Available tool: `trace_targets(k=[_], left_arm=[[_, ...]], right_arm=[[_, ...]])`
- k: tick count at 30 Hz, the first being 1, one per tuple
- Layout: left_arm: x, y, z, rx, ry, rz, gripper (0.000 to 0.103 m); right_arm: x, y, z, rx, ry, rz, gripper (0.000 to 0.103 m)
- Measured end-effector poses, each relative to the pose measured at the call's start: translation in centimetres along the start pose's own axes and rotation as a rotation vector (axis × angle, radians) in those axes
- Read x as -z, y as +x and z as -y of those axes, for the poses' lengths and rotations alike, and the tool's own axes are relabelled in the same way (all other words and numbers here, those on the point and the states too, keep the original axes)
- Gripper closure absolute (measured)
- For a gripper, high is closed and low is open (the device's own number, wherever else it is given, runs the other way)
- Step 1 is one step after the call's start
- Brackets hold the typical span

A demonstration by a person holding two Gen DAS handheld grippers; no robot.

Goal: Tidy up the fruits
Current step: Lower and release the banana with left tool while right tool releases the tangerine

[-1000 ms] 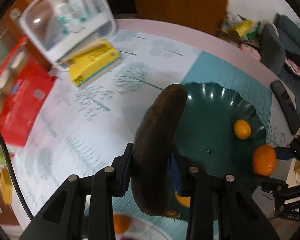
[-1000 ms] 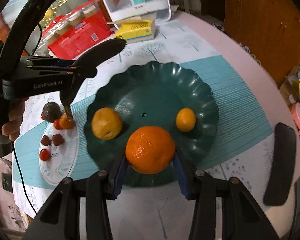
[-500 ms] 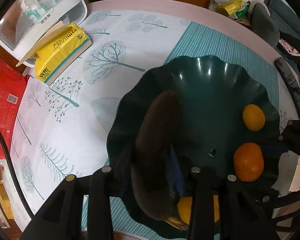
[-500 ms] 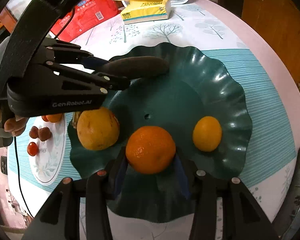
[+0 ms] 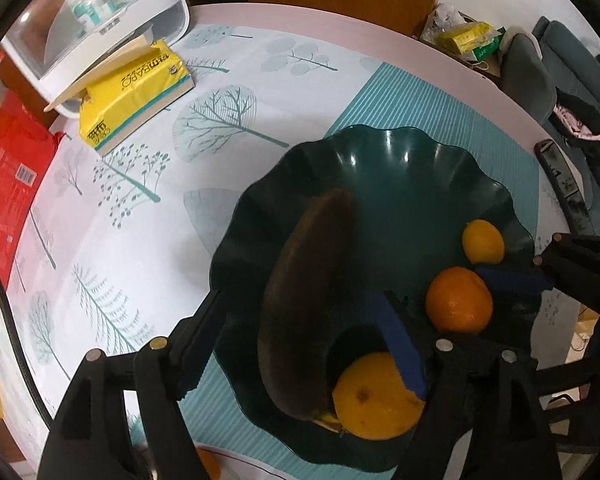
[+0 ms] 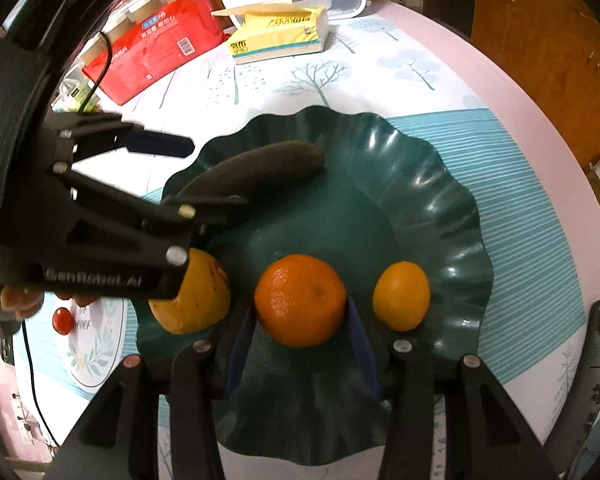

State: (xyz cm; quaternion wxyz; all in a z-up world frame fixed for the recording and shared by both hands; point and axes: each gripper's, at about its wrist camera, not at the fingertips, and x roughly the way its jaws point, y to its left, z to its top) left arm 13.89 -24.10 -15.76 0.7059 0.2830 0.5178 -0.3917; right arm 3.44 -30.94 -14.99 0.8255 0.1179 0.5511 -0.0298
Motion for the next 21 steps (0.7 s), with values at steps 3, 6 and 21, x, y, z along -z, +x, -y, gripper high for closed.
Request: trace_targets(k=[3, 6, 21], left_arm=[[0.6, -0.4, 0.1, 0.006, -0.019, -0.003, 0.027], [1.1, -1.0, 0.3, 0.021, -0.030, 0.000, 0.026], [6.6, -7.3, -0.2, 0.019, -0.086, 0.076, 0.024]], right_arm=[[0.0, -0.4, -0.1, 0.005, 0.004, 0.013, 0.056], [-0.1, -0.7, -0.2, 0.008, 0.013, 0.017, 0.056], [1.7, -3.7, -2.6, 0.045, 0.026, 0.068, 0.056]])
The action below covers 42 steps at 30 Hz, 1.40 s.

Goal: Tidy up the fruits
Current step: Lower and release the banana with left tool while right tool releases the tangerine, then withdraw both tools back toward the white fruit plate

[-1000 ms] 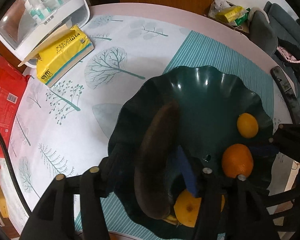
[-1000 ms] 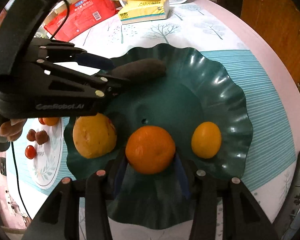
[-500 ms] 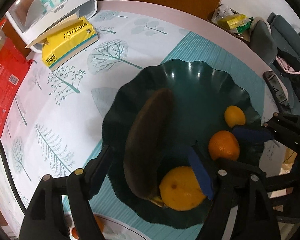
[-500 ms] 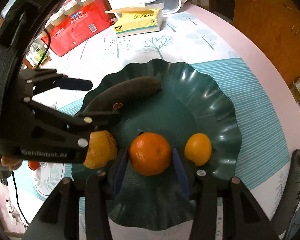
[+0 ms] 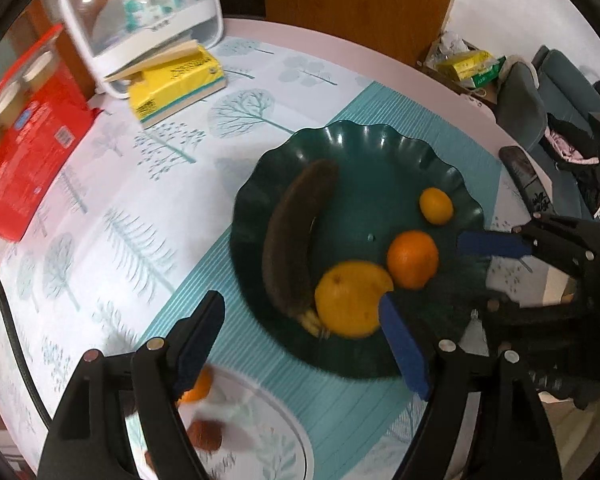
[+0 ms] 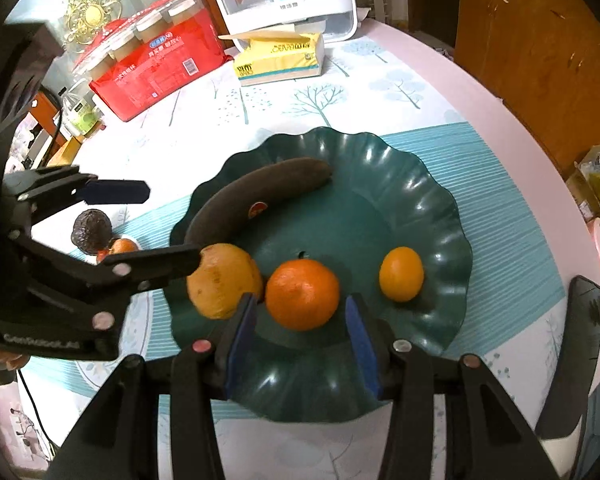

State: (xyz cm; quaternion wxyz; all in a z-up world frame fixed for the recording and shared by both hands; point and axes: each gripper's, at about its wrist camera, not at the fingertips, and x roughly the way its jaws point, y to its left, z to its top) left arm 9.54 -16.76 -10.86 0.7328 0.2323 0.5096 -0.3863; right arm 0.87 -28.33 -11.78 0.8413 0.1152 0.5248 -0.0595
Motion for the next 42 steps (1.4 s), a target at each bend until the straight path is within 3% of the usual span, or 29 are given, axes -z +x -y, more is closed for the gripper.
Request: trace_targets(k=[9, 17, 22, 27, 30, 33, 36, 42], left_arm=[[7.5, -5.8, -4.1, -0.064, -0.112, 0.035, 0.022], [14.1, -11.0, -10.2, -0.159, -0.216, 0.068, 0.022], [17.2, -14.9, -14.7, -0.257, -0.256, 0.101, 0.022], [18.2, -17.4, -19.5, -0.321, -0.330, 0.119, 0.022], [18.1, -17.5, -21.9, -0.324, -0.374, 0.119, 0.022], [17.6, -16.4, -24.0, -0.322, -0.417, 0.116, 0.022], [16.9, -13.2, -25.6, -0.292, -0.459, 0.085, 0.022], [16.1, -6.7, -25.9, -0.242, -0.465, 0.005, 0.022]], right_arm=[[1.6, -3.1, -3.7, 0.020, -0.017, 0.040, 0.056], [2.1, -4.4, -10.5, -0.026, -0.102, 0.057, 0.056], [0.7, -5.0, -15.6, -0.047, -0.201, 0.069, 0.056], [-2.6, -5.5, -20.2, -0.085, -0.283, 0.079, 0.056], [-4.4, -5.2, -22.1, -0.088, -0.331, 0.081, 0.055], [-6.1, -4.4, -23.9, -0.086, -0.384, 0.089, 0.044], [-7.3, -2.6, -25.1, -0.081, -0.422, 0.091, 0.034], [-8.4, 3.1, -26.0, -0.104, -0.433, -0.004, 0.033]])
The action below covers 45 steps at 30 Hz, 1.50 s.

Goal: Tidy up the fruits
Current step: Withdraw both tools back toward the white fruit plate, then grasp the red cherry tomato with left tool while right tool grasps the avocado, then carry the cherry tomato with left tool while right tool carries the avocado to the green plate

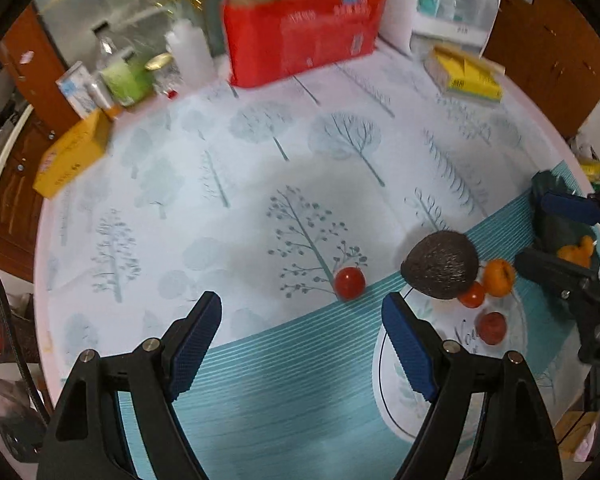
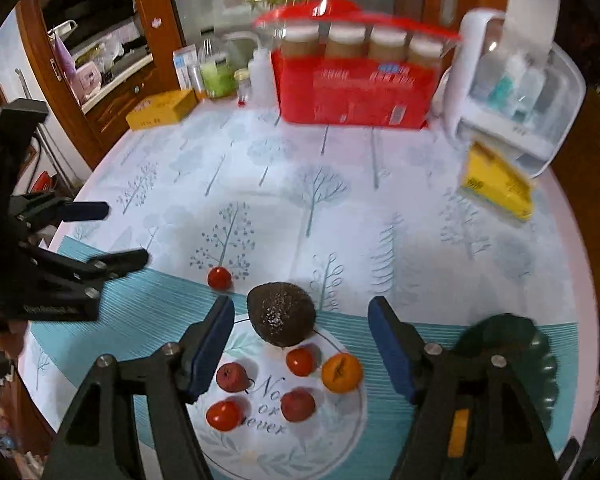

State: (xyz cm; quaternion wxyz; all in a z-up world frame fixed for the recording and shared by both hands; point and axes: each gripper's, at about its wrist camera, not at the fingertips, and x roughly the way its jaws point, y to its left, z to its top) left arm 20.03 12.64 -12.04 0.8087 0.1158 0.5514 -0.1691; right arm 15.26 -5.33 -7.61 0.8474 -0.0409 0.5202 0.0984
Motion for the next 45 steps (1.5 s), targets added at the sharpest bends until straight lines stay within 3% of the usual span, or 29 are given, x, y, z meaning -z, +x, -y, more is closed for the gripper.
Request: trace_targets(k=[7, 10, 16, 27, 29, 45], left_arm=[[0.0, 5.1, 1.3, 0.037, 0.033, -0.055, 0.022], [-0.1, 6.6, 1.4, 0.068, 0.016, -0.075, 0.027], [-0.4, 8.3, 1.7, 0.129, -0.013, -0.091, 0.042], [-0.8, 9.3, 2.3, 0.149, -0.014, -0.096, 0.074], [-0.8, 9.1, 2.5, 0.149, -0.010, -0.092, 0.078], [-0.5, 4.7, 4.1, 0.125, 0.011, -0.012, 0.080]], right_arm=[[0.8, 4.9, -0.5, -0.058, -0.065, -0.072, 0.033], [1.0, 6.0, -0.9, -0.058, -0.105, -0.072, 0.033], [1.6, 8.0, -1.0, -0.062, -0.153, -0.086, 0.033], [2.1, 9.9, -0.9, -0.123, -0.153, -0.082, 0.033], [2.4, 10.1, -0.9, -0.127, -0.152, -0.079, 0.038], [3.8, 8.1, -0.6, -0.101, -0.075, -0.031, 0.040]])
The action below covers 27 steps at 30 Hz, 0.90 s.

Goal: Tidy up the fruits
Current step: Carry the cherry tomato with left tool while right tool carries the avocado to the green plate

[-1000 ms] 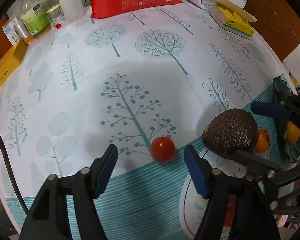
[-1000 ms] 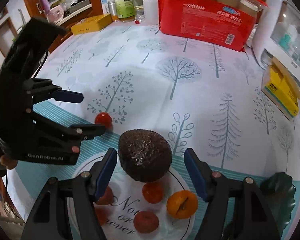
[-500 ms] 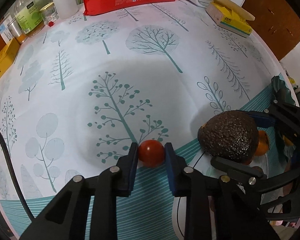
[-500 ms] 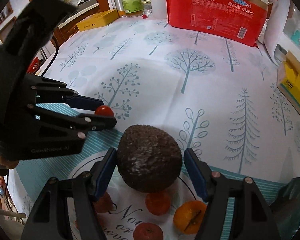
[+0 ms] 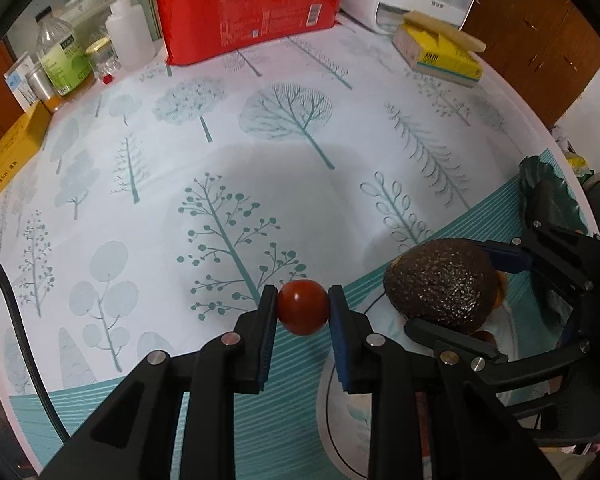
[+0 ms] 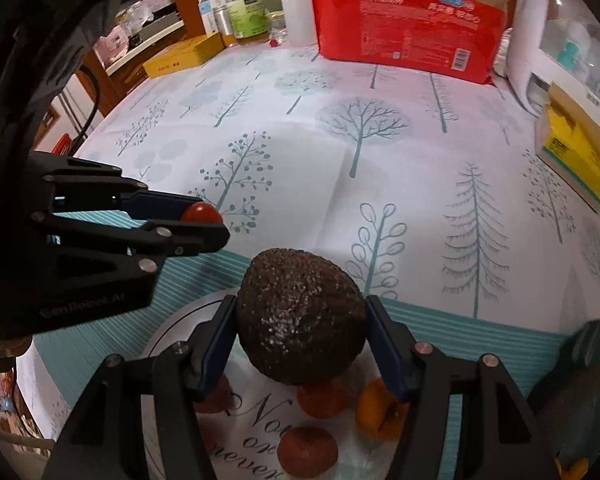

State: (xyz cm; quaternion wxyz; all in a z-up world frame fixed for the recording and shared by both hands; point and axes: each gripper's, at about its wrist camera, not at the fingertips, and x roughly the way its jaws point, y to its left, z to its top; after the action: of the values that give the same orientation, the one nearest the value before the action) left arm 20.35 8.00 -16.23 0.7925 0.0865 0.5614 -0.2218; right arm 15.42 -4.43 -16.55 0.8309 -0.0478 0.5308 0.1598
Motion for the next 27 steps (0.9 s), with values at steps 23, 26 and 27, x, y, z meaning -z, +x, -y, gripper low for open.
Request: trace_targets(k=[23, 26, 27], left_arm=[[0.3, -9.2, 14.8, 0.060, 0.188, 0.120, 0.080], [-1.1, -9.3, 18.5, 0.086, 0.223, 0.132, 0.080], [-1.5, -9.2, 19.4, 0.092, 0.229, 0.134, 0.079]], right_arm=[[8.5, -14.5, 6.6, 0.033, 0.277, 0.196, 0.040], [9.7, -16.1, 8.8, 0.045, 0.318, 0.203, 0.040], [10.1, -16.7, 9.6, 0.053, 0.328, 0.207, 0.040]])
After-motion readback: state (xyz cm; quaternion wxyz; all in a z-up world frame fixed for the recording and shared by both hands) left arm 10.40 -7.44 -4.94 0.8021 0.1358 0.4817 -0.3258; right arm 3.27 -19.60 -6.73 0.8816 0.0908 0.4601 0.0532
